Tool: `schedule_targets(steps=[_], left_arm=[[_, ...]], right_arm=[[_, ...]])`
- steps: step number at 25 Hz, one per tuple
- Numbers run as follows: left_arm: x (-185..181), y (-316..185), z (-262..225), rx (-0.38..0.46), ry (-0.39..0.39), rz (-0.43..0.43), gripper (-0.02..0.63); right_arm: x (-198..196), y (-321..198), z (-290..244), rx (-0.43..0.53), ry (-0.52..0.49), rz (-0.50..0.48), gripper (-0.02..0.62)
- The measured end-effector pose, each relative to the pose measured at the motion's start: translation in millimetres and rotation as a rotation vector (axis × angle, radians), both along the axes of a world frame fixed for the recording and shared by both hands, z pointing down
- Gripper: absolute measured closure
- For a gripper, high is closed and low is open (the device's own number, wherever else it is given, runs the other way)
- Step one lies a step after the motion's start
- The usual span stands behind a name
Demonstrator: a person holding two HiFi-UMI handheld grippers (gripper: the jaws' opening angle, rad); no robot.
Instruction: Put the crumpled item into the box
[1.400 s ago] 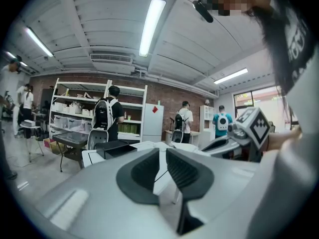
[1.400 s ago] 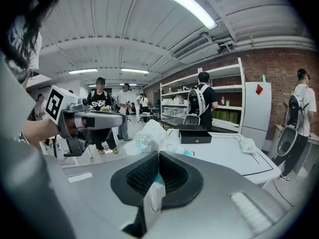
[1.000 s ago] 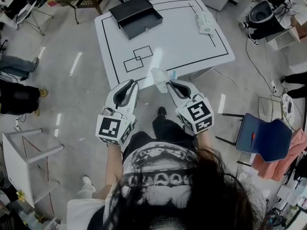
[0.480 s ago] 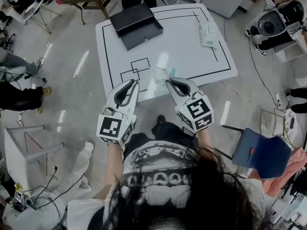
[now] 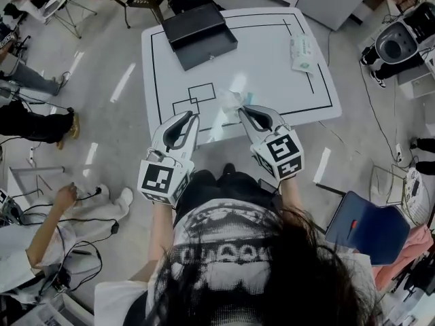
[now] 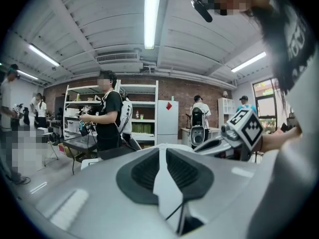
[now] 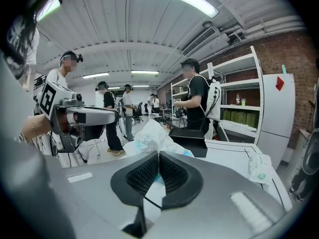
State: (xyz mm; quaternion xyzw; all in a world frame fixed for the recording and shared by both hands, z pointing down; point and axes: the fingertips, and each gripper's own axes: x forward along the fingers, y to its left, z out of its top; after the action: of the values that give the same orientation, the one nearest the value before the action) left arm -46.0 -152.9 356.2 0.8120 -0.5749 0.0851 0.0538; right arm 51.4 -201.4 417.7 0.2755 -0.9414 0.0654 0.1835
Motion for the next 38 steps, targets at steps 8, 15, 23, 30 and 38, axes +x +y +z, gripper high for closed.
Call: schedule_targets(steps=[8, 15, 23, 30, 38], left_arm=[[-1.5, -2.6, 11.6, -0.048, -0.013, 0.0, 0.606], [-25.9, -25.9, 31.2, -0.091, -0.021, 0.007, 0.606], [-51.9, -71.1, 47.4, -0.125, -0.025, 0.049, 0.606], [-61.7, -101.2, 64.1, -0.16, -0.021, 0.121, 0.606], [-64.3, -121.8, 87.2, -0.213, -0.017, 0.187, 0.606]], right_arm=[[-5.4, -22.5, 11.6, -0.018, 0.014, -0.004, 0.583], [-29.7, -57.2, 23.4, -0.028, 0.049, 0.002, 0.583], [-62.7, -116.4, 35.1, -0.011, 0.126, -0.005, 0.583], [-98.5, -178.6, 53.0, -0.001, 0.212, -0.014, 0.583], [-137.4, -241.4, 97.8, -0.031, 0.354, -0.05, 0.583]])
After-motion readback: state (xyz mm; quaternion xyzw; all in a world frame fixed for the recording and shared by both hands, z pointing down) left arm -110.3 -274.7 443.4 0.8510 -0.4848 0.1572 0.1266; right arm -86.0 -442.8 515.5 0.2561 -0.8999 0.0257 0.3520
